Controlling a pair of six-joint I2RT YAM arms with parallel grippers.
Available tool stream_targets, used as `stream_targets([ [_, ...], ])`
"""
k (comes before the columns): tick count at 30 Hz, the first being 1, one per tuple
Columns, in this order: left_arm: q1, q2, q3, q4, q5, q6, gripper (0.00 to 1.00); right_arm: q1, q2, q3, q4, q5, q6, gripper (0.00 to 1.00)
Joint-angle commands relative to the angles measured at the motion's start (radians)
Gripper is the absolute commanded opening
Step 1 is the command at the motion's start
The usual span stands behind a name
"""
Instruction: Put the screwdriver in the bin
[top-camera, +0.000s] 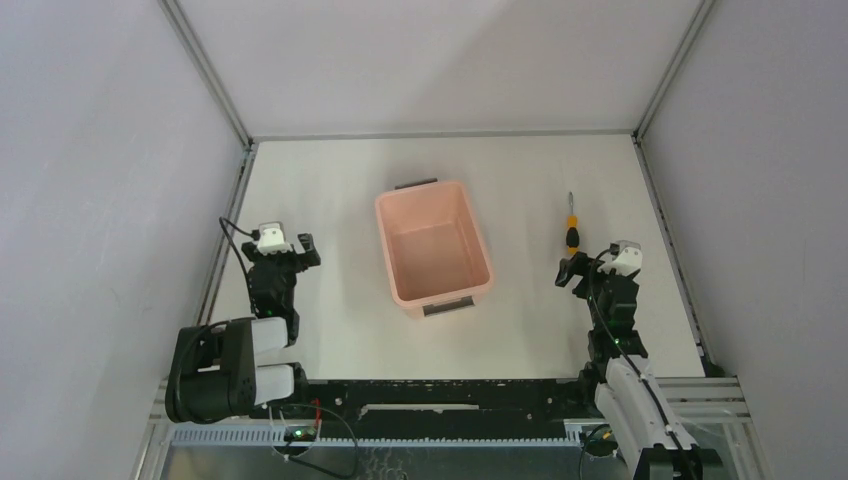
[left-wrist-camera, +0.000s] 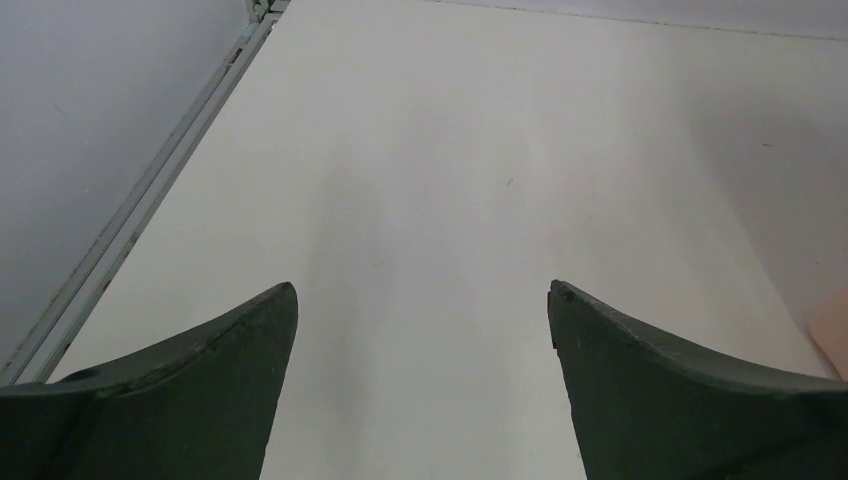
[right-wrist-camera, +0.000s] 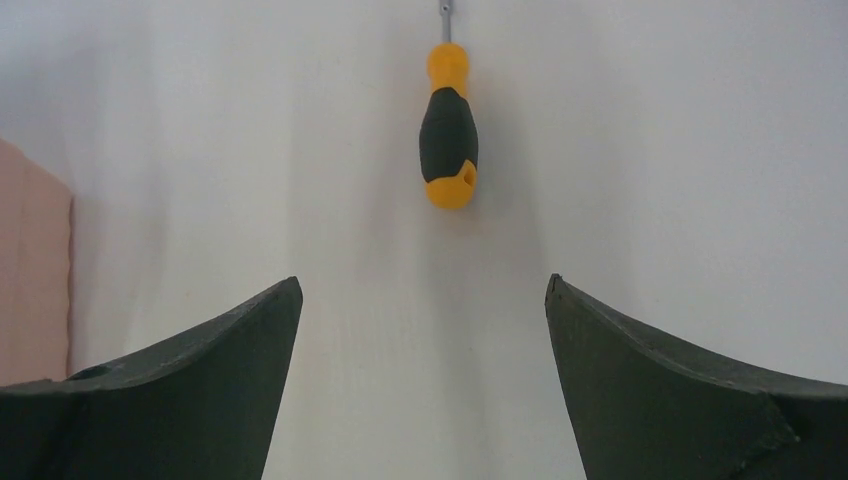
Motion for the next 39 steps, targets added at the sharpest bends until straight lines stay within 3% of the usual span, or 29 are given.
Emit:
stream_targets([
  [1, -0.005, -0.008, 0.042, 0.023, -0.005, 0.017, 1.00, -0.005, -0.004, 0.098, -0.037, 0.024, 0.027, 1.00],
  [4, -0.005, -0.008, 0.042, 0.023, -0.005, 0.017, 1.00, -0.005, 0.004, 0.219, -0.152, 0.084, 0.056, 0.99],
  [8, -0.005, -0.008, 0.042, 0.023, -0.005, 0.017, 1.00, 0.001, 0.081, 0.457, -0.366, 0.056, 0.059, 1.00],
  [12, -0.005, -0.008, 0.042, 0.024, -0.005, 0.016, 1.00, 0.004, 0.262, 0.771, -0.672, -0.004, 0.104, 1.00],
  [17, -0.005, -0.007, 0.041, 0.024, -0.005, 0.017, 1.00, 0.012, 0.523, 1.058, -0.976, 0.042, 0.141, 1.00],
  [23, -0.005, -0.008, 0.042, 0.024, -0.005, 0.016, 1.00, 0.065, 0.769, 1.146, -0.968, 0.057, 0.070, 1.00],
  [35, -0.005, -0.008, 0.041, 0.025, -0.005, 0.016, 1.00, 0.009, 1.274, 1.283, -0.877, 0.130, -0.016, 0.94],
  [37, -0.005, -0.008, 0.043, 0.023, -0.005, 0.016, 1.00, -0.010, 1.330, 1.297, -0.875, 0.111, -0.020, 0.89],
  [39, -0.005, -0.008, 0.042, 0.024, -0.005, 0.017, 1.00, -0.029, 1.376, 1.309, -0.884, 0.069, -0.024, 0.76],
])
